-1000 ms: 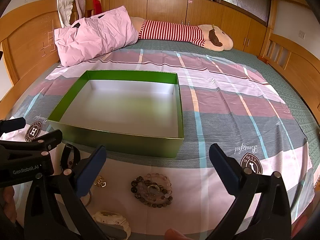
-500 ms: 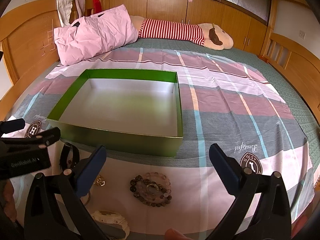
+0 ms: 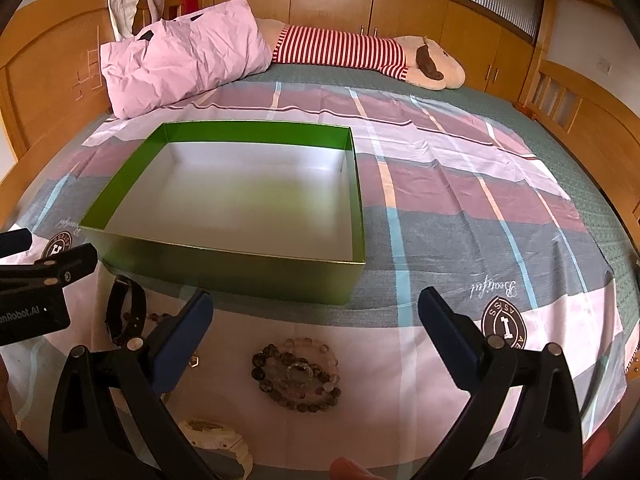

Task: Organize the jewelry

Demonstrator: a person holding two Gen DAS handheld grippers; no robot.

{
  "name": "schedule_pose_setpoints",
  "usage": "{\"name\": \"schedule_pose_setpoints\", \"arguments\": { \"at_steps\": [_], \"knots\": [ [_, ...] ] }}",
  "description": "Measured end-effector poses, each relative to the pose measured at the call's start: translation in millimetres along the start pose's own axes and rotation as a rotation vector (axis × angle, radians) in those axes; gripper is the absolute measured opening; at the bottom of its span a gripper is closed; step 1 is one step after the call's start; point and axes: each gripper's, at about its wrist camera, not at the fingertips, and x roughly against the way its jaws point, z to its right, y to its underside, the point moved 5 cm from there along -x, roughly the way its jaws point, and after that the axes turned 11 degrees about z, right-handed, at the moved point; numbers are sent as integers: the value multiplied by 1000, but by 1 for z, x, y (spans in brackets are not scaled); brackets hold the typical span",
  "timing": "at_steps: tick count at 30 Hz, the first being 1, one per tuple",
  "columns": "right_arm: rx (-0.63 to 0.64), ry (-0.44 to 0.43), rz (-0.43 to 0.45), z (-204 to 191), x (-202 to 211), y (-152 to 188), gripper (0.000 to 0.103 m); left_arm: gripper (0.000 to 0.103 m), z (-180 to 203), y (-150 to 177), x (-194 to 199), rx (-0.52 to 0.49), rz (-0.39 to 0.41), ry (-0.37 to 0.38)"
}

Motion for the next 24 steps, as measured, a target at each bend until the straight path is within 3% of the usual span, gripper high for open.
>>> {"name": "schedule_pose_setpoints", "arguments": {
  "at_steps": [24],
  "knots": [
    [12, -25, -21, -3, -4, 4, 102, 101, 4, 5, -6, -29, -21, -9]
  ]
}}
